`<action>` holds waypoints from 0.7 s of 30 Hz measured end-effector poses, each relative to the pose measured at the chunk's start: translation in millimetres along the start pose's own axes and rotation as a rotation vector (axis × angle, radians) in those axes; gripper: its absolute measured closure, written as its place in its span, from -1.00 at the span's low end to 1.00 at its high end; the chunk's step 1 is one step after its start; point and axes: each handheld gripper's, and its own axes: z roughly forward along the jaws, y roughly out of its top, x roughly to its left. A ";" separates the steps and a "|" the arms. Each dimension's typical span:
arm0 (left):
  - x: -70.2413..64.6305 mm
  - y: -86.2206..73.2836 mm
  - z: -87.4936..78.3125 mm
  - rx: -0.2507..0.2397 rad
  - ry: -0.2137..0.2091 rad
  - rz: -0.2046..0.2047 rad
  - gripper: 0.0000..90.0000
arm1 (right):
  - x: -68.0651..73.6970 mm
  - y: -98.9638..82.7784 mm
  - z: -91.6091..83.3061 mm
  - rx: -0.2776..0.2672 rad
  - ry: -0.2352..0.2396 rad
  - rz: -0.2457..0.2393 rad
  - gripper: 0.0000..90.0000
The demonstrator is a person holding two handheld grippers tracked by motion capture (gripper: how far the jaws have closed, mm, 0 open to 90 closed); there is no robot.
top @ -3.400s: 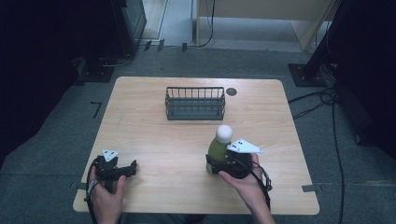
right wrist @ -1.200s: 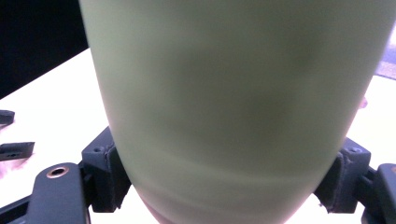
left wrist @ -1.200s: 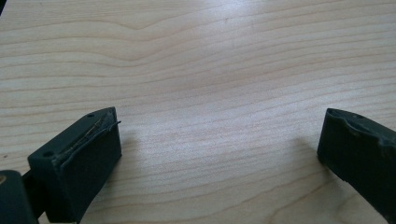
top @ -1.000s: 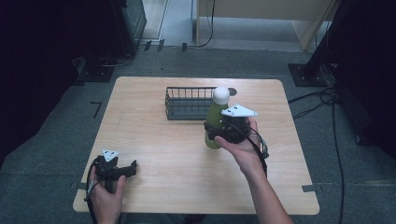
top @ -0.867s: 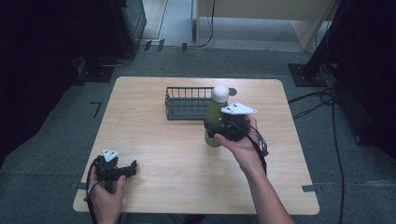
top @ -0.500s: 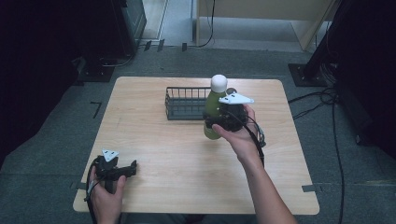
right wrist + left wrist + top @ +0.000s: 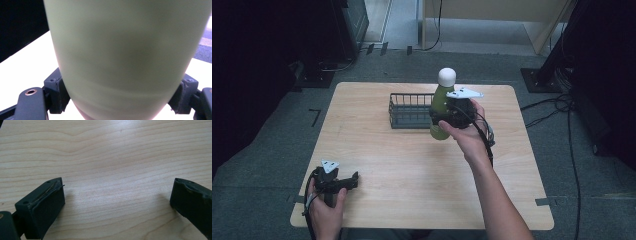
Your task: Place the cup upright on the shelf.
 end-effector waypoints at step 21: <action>0.0 0.0 0.0 0.000 0.000 -0.001 -1.00 | -10.3 26.9 24.2 0.012 0.001 0.027 -0.55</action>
